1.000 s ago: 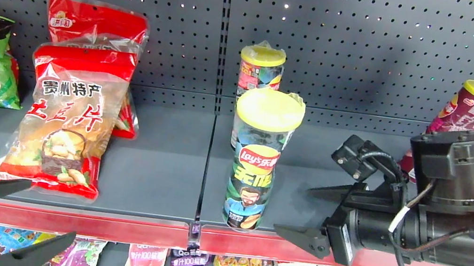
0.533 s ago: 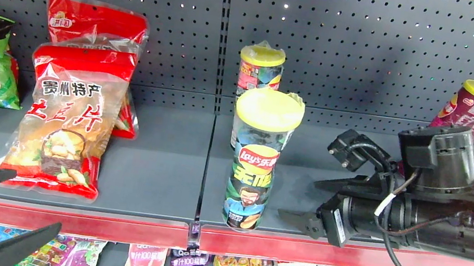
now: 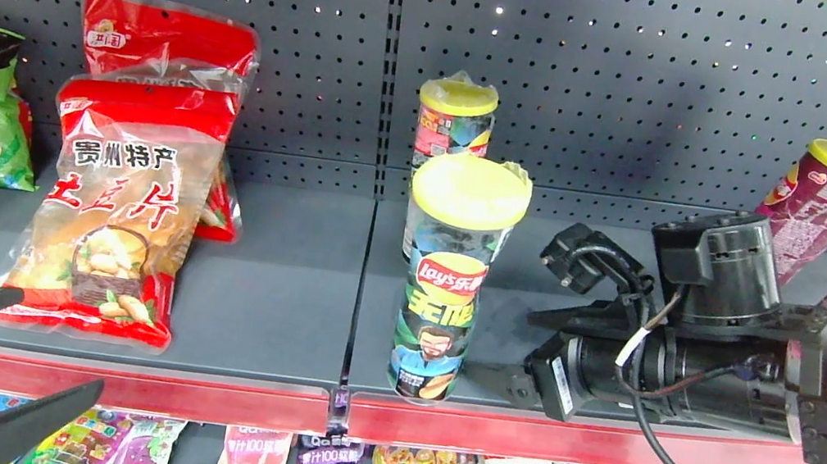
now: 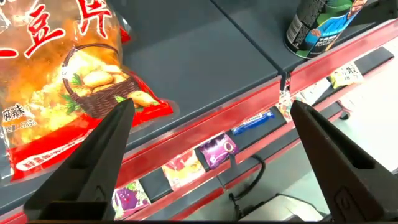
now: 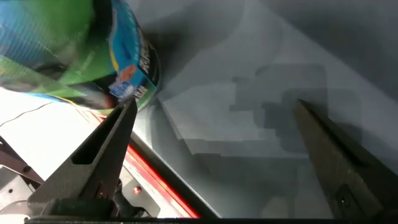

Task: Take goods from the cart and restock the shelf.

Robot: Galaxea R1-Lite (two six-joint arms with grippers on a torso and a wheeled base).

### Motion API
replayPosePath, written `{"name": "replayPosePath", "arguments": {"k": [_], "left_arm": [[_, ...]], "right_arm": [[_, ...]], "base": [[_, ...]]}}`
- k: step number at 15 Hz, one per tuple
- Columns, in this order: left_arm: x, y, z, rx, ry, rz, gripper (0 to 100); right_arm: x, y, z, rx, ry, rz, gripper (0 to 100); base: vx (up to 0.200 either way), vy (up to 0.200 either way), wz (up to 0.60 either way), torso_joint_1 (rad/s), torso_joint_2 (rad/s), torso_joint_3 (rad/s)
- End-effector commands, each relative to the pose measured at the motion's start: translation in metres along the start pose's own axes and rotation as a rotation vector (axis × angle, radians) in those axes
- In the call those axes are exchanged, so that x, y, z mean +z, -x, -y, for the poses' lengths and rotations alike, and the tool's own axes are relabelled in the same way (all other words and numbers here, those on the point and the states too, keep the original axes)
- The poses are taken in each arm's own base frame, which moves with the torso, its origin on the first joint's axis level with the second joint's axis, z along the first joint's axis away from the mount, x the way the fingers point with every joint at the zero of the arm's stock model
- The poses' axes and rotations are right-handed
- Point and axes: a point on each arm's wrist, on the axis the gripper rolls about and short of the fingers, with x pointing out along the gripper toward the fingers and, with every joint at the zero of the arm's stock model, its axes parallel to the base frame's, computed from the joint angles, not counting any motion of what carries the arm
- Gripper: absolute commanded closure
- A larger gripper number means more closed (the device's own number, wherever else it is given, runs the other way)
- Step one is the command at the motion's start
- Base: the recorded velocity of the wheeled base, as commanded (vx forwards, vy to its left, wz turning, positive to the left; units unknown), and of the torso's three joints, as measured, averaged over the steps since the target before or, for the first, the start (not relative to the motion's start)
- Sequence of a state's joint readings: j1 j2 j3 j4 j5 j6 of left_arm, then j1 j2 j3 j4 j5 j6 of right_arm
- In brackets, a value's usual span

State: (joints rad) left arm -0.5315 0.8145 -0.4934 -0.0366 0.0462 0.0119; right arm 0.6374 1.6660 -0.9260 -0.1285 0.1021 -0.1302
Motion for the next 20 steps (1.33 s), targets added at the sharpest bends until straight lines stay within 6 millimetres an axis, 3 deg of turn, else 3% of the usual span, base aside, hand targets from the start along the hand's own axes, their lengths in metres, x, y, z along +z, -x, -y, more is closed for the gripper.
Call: {"name": "replayPosePath", "arguments": {"k": [1,20], "left_arm": [[0.000,-0.001,-0.001,0.008,0.002,-0.003,0],[-0.001,0.000,-0.002,0.024,0.007,-0.003,0]], "right_arm": [[0.001,-0.005,-0.001,0.006,0.003,-0.006,0],[0.011,-0.017,-0.005,0.022,0.015,0.007,0]], "base": [[0.000,0.000,0.00,0.000,0.00,0.000],[0.000,0.000,0.00,0.000,0.00,0.000]]}}
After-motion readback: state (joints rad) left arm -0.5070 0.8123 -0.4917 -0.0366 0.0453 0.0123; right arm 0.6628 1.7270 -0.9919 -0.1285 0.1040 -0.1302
